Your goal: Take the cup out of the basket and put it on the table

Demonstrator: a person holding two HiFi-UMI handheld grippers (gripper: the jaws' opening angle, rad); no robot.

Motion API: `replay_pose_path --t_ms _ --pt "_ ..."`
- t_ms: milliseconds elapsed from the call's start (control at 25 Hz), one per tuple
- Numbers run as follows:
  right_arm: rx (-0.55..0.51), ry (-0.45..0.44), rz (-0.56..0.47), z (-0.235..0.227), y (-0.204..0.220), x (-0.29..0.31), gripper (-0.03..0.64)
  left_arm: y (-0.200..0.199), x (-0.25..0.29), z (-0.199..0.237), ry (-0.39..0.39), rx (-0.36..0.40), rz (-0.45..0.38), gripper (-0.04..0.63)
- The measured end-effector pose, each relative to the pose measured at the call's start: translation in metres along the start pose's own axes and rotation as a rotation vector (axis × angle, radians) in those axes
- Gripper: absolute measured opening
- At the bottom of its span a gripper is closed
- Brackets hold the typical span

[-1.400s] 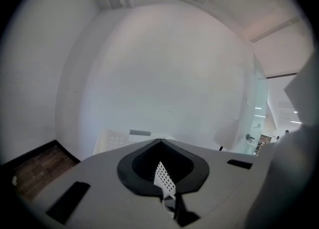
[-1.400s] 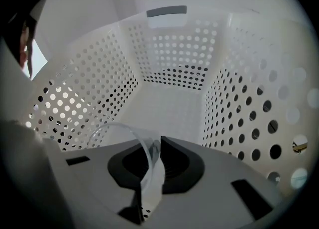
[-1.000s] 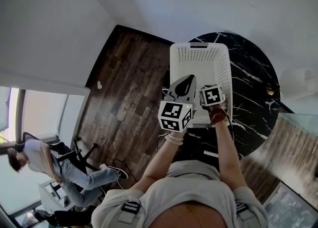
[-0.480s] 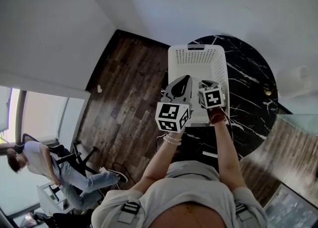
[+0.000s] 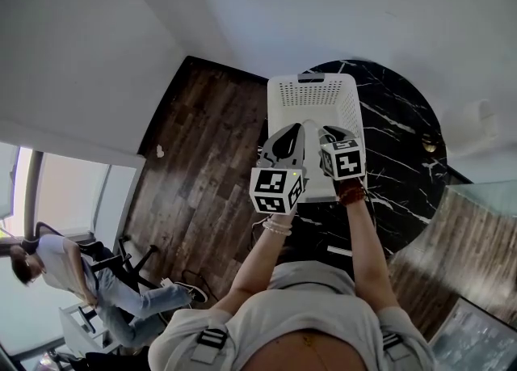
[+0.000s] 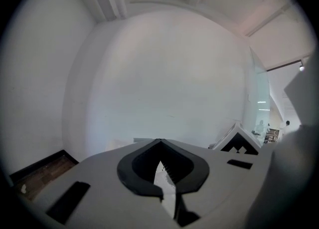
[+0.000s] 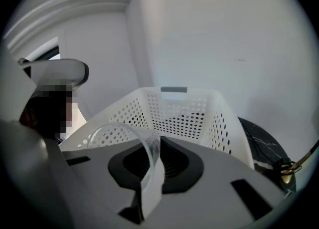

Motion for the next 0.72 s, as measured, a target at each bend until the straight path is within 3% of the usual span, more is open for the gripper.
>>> replay_pose_path --t_ms 720 --pt "-0.001 0.005 -0.116 0.010 -0.026 -0.042 0.034 -0.006 -0.017 -0.016 -0.010 0.024 -0.014 0.006"
Point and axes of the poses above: the fingertips, and each gripper's own axes: x forward along the fingers, z to its left, y out of its underside, the point moved 6 cm from there along -x, backward along the fingers, and after that the axes turned 15 degrees about -z, right-handed, at the moved point
